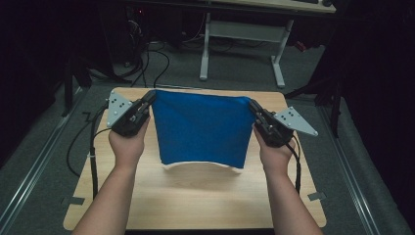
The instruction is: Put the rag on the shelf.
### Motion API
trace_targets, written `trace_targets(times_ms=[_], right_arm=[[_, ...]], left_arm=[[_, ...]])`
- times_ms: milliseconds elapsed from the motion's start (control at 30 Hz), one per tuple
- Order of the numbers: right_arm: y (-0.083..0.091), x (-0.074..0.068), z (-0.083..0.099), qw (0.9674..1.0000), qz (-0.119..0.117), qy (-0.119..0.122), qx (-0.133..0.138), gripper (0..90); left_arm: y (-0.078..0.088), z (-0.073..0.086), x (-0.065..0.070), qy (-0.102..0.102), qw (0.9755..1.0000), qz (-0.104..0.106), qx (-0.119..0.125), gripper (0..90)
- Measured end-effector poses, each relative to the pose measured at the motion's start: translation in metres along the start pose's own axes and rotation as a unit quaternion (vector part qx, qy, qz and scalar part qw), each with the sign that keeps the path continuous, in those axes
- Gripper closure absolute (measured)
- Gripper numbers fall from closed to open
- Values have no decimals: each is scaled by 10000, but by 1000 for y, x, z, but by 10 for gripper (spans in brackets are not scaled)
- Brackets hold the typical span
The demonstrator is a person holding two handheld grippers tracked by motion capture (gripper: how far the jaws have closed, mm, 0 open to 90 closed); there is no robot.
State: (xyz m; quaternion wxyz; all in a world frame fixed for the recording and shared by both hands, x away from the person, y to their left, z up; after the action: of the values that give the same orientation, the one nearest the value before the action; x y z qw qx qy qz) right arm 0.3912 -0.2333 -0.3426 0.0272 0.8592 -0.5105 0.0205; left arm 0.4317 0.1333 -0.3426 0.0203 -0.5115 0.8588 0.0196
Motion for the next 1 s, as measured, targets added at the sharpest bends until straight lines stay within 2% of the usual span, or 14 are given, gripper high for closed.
trace_targets(times_ms=[167, 333, 500, 567, 633, 833, 933, 1000], right_arm=[[-13, 5, -5, 10000, 76, 32, 0, 884], [-29, 12, -12, 9998, 183, 37, -52, 885], [-45, 22, -17, 9996, 262, -20, -108, 884], [-52, 26, -18, 9995, 276, -10, -149, 884], [-62, 33, -18, 9994, 247, -58, -249, 884], [-80, 42, -17, 9982, 370, 13, -466, 883], [-90, 50, -11, 9975, 409, 43, -570, 883], [-92, 51, -8, 9970, 417, 75, -640, 883]], left_arm=[[-14, -2, -5, -132, 9998, -140, -40, 883], [-26, -8, -9, -264, 9994, -217, 36, 884], [-40, -13, -13, -289, 9991, -318, -2, 883], [-47, -13, -15, -336, 9987, -368, -70, 883], [-60, -14, -20, -397, 9978, -440, -289, 882], [-77, -13, -22, -479, 9967, -512, -413, 879], [-87, -5, -27, -363, 9969, -474, -520, 878], [-94, 3, -28, -380, 9955, -483, -716, 877]])
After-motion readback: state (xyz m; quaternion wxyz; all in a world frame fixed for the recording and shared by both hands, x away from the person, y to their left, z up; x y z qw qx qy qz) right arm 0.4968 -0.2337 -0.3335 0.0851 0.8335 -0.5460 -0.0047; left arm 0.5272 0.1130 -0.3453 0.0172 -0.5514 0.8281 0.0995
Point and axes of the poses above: each handheld gripper's, and its own axes: y roughly backward along the jaws, z roughly out of its underside, x roughly to its right, the point moved 2 cm from there along -y, roughly forward along the jaws, and after that the axes turned 3 degrees about -z, right-handed, at the moved point
